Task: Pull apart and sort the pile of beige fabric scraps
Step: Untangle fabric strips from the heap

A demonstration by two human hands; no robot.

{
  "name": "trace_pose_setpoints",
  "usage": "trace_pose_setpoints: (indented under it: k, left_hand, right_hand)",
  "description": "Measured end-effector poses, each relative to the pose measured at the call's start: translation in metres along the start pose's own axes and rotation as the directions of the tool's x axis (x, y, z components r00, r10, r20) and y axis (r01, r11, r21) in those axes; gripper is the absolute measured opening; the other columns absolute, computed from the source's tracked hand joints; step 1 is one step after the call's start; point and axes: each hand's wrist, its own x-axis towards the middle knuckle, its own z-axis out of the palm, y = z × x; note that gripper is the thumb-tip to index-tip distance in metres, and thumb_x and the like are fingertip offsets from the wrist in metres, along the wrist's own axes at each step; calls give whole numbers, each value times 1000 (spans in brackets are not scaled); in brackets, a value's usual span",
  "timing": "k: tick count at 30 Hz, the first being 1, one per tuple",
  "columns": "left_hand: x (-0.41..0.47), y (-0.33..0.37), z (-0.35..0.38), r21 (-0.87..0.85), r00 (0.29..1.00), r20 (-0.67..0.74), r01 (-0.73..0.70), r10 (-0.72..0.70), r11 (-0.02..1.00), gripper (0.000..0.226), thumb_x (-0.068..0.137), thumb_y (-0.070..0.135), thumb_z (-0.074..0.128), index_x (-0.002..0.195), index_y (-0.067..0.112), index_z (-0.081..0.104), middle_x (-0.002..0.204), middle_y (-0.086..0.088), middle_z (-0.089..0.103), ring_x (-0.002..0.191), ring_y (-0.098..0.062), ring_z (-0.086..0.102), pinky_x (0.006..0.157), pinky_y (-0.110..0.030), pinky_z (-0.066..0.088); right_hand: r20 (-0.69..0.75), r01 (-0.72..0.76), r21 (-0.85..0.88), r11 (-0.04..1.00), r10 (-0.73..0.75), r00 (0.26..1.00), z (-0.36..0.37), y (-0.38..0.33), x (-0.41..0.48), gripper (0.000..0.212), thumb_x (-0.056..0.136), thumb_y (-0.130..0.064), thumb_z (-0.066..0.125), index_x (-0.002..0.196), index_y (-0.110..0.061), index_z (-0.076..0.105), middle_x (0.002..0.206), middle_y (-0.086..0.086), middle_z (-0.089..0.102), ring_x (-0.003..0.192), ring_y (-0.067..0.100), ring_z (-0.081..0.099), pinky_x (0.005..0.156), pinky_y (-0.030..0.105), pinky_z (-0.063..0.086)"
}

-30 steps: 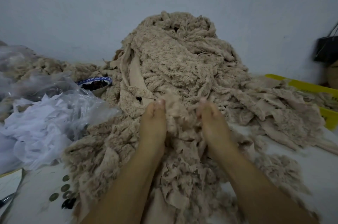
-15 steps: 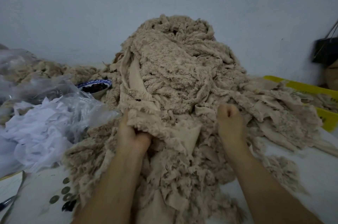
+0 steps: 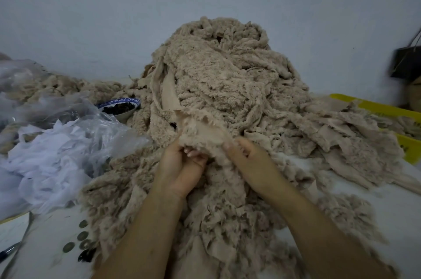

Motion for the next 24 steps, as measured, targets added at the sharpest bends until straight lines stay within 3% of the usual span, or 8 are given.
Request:
trace_pose_setpoints:
  k: [2, 5, 8, 9, 10, 13, 16, 24]
  left_hand:
    - [3, -1, -1, -54, 999, -37, -23, 21, 998, 39, 97, 1, 39, 65, 8, 60, 49, 4, 41, 38, -3, 38, 38, -12, 36]
    - [5, -3, -2, -47, 997, -61, -39, 36, 998, 19, 91, -4, 43, 81, 10, 51, 59, 1, 50, 46, -5, 46, 43, -15, 42]
    - [7, -3, -4, 77, 994, -79, -66, 72, 995, 12, 100, 6, 48, 106, 10, 57, 78, -3, 63, 64, -12, 61, 59, -24, 56]
    - [7, -3, -3, 116, 994, -71, -74, 83, 990, 12, 98, 8, 51, 109, 12, 57, 77, -3, 61, 67, -13, 60, 65, -28, 58]
    - [6, -3, -2, 144, 995, -50, -79, 87, 986, 14, 93, 9, 56, 108, 12, 56, 73, -1, 58, 67, -13, 58, 70, -30, 56]
    - [1, -7, 2, 268, 997, 62, -54, 39, 962, 20, 87, 17, 60, 106, 9, 60, 70, -4, 64, 70, -15, 65, 79, -31, 59]
    - [-1, -21, 6, 529, 997, 73, -37, -2, 848, 41, 95, 30, 57, 125, 2, 62, 117, -16, 72, 110, -27, 69, 97, -38, 56]
    - [-10, -45, 3, 905, 986, 152, -167, 70, 391, 45, 77, 66, 69, 99, 26, 69, 93, 12, 76, 89, -5, 71, 79, -20, 54]
  right_hand:
    - [-38, -109, 336, 935, 129, 991, -5, -4, 1, 36, 91, -53, 62, 123, -44, 51, 98, -11, 72, 96, 10, 69, 83, 36, 60]
    - [-56, -107, 463, 880, 150, 987, -5, -7, 2, 45, 76, -58, 69, 97, -23, 48, 118, 30, 50, 117, 51, 45, 97, 69, 43]
    - [-55, -102, 464, 880, 144, 988, -4, -8, 2, 42, 73, -56, 66, 106, -37, 50, 98, 38, 52, 90, 58, 47, 90, 52, 48]
    - [-35, -111, 458, 882, 143, 989, -4, -5, 4, 23, 72, -54, 67, 86, -38, 73, 83, 26, 54, 76, 46, 49, 79, 48, 44]
    - [-33, -113, 410, 905, 139, 990, -6, -4, 5, 24, 72, -53, 67, 65, -37, 51, 77, 15, 56, 72, 35, 49, 74, 46, 42]
    - [32, -105, 263, 959, 100, 994, -4, 2, 4, 20, 73, -58, 69, 89, -49, 63, 87, -18, 74, 83, 7, 71, 75, 29, 55]
    - [-7, -70, 156, 985, 72, 997, 0, -5, 2, 12, 87, -53, 64, 97, -59, 62, 93, -31, 71, 86, -8, 69, 66, 7, 50]
    - [-340, -151, 68, 986, 165, 926, -4, -2, 4, 39, 101, -45, 44, 79, -28, 71, 80, -6, 74, 79, 10, 69, 70, 28, 50]
